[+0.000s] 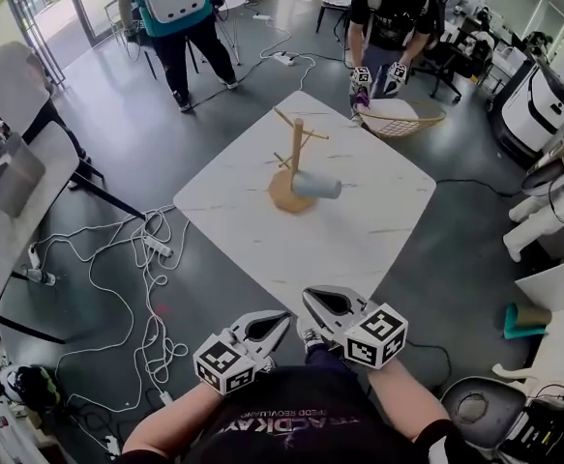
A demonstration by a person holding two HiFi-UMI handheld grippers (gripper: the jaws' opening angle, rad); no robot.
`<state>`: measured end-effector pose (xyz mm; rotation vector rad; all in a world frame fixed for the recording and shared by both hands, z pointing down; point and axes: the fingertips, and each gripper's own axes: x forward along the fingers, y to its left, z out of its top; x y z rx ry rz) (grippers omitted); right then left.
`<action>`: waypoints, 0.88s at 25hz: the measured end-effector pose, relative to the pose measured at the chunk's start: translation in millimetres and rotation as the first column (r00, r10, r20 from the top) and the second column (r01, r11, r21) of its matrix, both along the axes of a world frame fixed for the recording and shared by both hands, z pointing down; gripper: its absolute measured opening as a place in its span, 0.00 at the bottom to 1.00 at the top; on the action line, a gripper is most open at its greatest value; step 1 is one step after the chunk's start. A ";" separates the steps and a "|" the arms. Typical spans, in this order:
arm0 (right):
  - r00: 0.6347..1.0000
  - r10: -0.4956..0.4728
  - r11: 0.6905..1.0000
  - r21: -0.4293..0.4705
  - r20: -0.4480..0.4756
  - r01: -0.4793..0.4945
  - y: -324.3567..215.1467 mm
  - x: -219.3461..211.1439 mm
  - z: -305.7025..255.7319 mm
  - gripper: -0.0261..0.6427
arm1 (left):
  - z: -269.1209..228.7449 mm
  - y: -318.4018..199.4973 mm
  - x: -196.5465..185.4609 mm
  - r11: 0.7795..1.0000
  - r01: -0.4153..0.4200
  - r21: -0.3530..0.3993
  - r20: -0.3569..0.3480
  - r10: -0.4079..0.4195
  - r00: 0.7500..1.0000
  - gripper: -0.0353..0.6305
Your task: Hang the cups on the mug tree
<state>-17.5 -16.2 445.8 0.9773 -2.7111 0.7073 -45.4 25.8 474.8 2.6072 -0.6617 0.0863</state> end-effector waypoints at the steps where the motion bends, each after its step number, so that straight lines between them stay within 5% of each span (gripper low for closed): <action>1: 1.000 -0.006 1.000 -0.010 0.002 0.006 10.6 -4.8 3.6 0.06 | -0.7 2.6 -3.6 1.000 0.002 0.000 -0.005 -0.002 1.000 0.04; 11: 0.999 -0.032 0.997 -0.071 0.010 0.032 79.9 -35.6 27.4 0.06 | -2.0 19.0 -21.7 1.000 0.003 -0.011 -0.026 -0.003 1.000 0.04; 22: 1.000 -0.005 0.997 -0.070 0.026 0.007 87.9 -34.6 22.9 0.06 | -6.8 32.6 -18.5 1.000 -0.025 0.001 -0.031 0.025 0.999 0.04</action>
